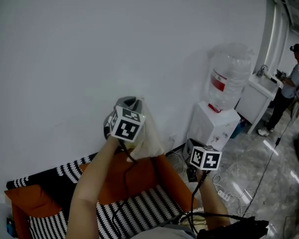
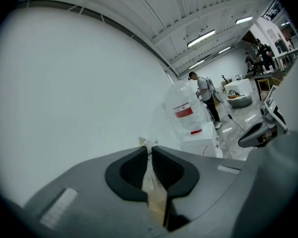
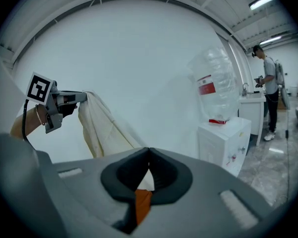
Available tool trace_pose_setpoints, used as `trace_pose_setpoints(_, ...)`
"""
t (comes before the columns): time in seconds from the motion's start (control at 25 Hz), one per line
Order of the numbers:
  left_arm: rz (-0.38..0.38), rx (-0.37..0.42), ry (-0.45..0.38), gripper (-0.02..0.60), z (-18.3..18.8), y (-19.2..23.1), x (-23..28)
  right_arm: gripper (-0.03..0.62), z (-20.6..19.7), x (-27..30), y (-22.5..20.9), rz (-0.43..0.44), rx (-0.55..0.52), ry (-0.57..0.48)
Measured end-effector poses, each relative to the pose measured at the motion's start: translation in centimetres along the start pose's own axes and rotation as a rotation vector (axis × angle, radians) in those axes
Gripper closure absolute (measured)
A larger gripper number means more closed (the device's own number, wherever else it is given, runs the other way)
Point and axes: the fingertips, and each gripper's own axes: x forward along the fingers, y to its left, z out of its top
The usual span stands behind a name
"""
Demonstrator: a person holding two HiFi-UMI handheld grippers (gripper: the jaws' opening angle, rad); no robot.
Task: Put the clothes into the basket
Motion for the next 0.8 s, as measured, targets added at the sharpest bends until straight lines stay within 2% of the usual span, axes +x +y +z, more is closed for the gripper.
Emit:
trace_pose_setpoints(0.28,0.026,0.011,-0.07,0.549,4.7,0.2,-2.4,0.591,2.9,-2.9,0.8,-0.019,-0.042,-0.059)
trace_pose_setpoints(0.56,0.055,0.076,-0.148,0.548,10.6,1.2,-6.4,0.591,4.8,-6.2,1.5,-0.046,-0.086,-0.094)
trace_pose_setpoints(0.8,0.056,0.042,-0.196,0.548,14.3,1.6,-8.4,0.591,6.5,-10.5,1.8,-0.084,-0.068,-0.122)
